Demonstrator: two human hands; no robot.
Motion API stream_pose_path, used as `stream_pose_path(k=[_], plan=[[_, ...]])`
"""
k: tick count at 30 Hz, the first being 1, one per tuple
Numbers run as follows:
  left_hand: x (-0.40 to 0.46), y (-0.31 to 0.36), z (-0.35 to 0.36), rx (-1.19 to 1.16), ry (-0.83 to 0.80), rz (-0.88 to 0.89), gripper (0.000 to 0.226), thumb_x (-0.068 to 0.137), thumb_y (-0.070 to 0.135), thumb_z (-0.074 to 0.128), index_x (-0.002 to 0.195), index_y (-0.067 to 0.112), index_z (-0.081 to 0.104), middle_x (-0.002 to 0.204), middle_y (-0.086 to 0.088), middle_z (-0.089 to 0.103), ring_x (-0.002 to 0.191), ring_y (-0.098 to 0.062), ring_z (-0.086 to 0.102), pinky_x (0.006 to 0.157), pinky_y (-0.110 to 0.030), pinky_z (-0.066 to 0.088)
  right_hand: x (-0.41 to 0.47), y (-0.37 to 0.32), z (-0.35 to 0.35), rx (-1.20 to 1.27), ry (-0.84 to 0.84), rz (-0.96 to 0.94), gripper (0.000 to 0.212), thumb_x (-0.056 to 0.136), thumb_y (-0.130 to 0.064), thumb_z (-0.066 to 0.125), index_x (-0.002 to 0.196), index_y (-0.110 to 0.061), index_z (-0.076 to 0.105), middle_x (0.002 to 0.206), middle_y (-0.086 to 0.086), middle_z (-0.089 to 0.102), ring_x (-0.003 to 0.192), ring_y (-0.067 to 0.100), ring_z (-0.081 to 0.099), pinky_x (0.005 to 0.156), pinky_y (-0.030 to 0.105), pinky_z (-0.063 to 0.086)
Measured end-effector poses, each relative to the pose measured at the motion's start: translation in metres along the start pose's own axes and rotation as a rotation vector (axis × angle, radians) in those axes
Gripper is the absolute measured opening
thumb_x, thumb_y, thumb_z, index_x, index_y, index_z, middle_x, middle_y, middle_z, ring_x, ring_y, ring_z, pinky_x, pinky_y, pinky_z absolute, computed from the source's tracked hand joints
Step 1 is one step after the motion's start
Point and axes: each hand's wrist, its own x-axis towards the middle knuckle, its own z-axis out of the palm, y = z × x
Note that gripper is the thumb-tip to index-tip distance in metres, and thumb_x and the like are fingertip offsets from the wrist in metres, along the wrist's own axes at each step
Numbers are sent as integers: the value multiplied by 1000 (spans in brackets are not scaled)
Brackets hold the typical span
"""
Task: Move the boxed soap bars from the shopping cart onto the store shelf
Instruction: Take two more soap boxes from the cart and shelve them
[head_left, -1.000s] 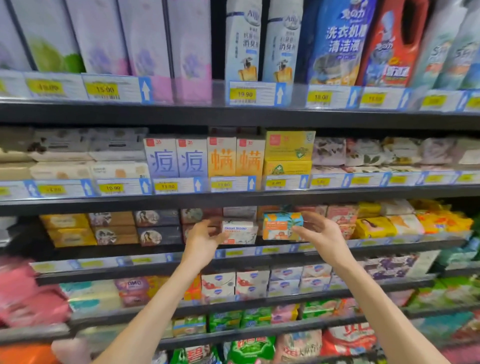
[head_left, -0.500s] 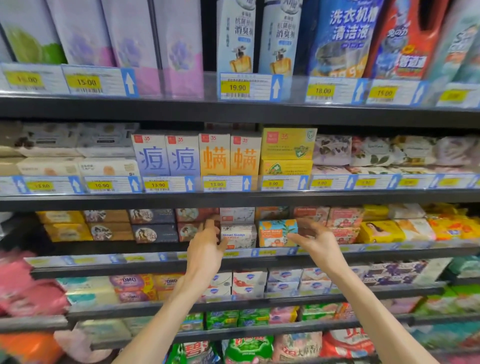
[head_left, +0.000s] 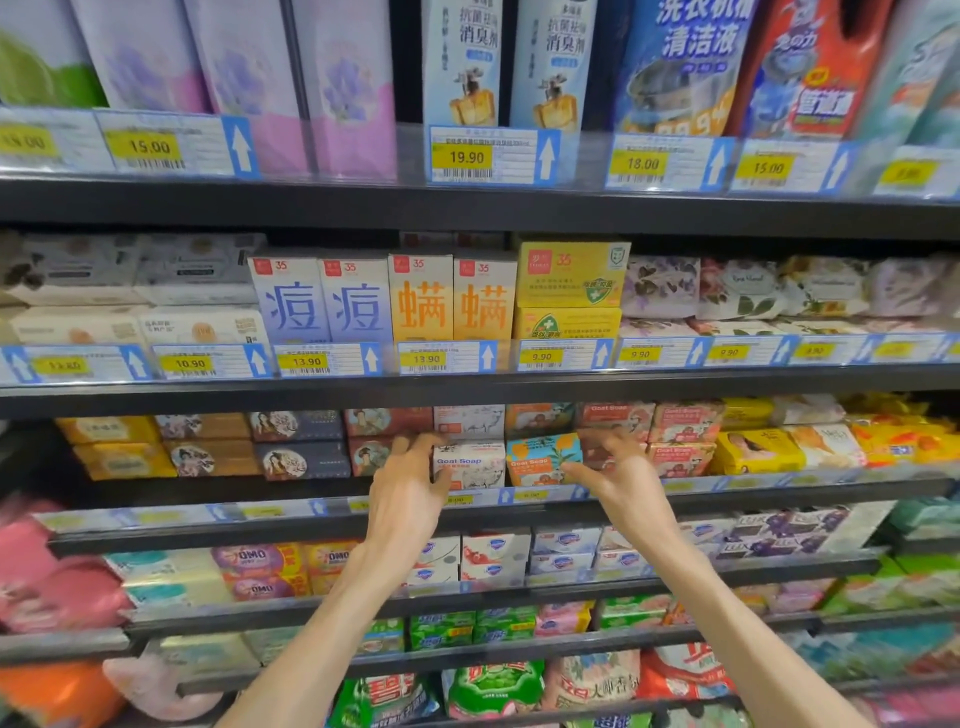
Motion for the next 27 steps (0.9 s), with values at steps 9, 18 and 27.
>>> stream_pose_path(k=[9,18,27], plan=[[2,-3,2,-20,-4,-12,33,90,26,72,120,31,59,111,3,57,77,-17,67,70,-38,62,-5,8,17,-125,63,-108,34,89,-28,75,120,-24,62,111,-8,54,88,3,61,78,20,55],[3,-2,2,-44,-13,-17,32,90,26,74,120,27,61,112,-1,60,80,-18,68,72,-36,62,0,10,30,-93,116,-97,23,92,-18,70,110,-27,60,113,-8,52,89,5,59,73,20,52],[4,2,3,-42,-16,-29,32,89,27,75,119,26,62,113,-2,61,81,-19,69,73,-38,62,1,8,33,-136,184,-105,20,90,-22,73,103,-25,58,101,-10,50,81,2,54,64,20,45]])
